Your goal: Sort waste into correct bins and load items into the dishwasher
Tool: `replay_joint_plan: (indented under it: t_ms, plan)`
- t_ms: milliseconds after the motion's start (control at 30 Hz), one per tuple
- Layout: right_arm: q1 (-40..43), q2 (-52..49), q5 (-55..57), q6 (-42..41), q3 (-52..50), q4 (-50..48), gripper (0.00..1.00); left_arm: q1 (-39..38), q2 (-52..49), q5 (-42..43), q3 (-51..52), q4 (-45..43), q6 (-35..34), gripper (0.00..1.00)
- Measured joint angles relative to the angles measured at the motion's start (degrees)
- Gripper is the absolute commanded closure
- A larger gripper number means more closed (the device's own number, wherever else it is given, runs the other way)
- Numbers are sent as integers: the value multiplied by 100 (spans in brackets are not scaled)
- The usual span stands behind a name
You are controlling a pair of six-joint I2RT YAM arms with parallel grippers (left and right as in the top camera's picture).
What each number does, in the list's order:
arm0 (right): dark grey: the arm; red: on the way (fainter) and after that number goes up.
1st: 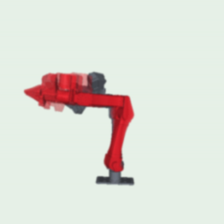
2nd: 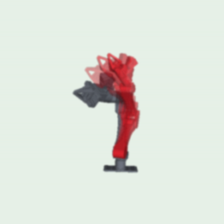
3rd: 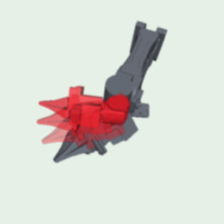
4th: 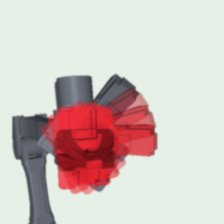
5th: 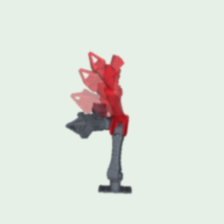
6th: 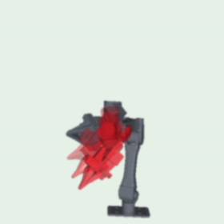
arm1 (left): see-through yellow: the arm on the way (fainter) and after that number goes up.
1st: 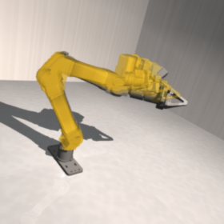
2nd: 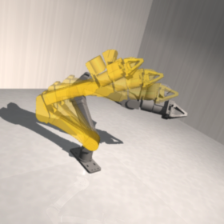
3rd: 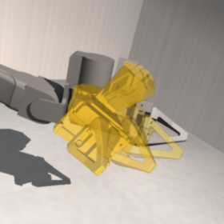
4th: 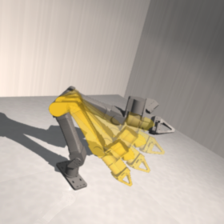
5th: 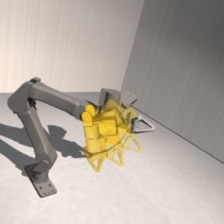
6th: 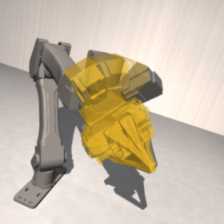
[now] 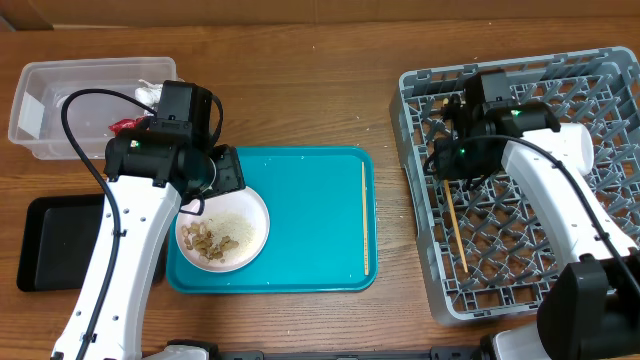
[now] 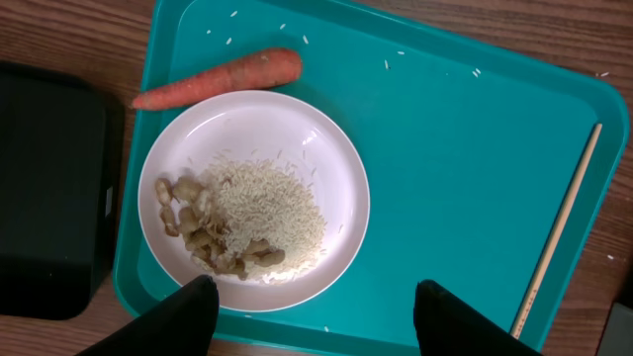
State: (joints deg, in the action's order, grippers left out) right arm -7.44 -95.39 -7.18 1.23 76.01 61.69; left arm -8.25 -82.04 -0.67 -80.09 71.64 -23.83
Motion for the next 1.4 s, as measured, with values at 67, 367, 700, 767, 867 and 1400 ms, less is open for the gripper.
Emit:
replay_joint_plan:
  t_ms: [67, 367, 700, 767, 867, 1400]
  plan:
    - [0, 0, -13, 55, -46, -66, 79, 0, 0, -2, 0, -2, 0, 34]
    - [0, 0, -358, 155, -63, -105, 68, 0, 0, 0, 0, 0, 0, 34]
    - [-879, 0, -713, -323, 181, 33, 60, 0, 0, -2, 0, 0, 0, 34]
    - [-1327, 0, -560, -557, 181, 31, 59, 0, 0, -2, 0, -4, 0, 34]
    - [-1956, -9, -221, -944, 181, 24, 58, 0, 0, -2, 0, -4, 0, 34]
    - [-2636, -1773, 310, -2308, 142, -101, 57, 0, 0, 0, 2, -2, 0, 34]
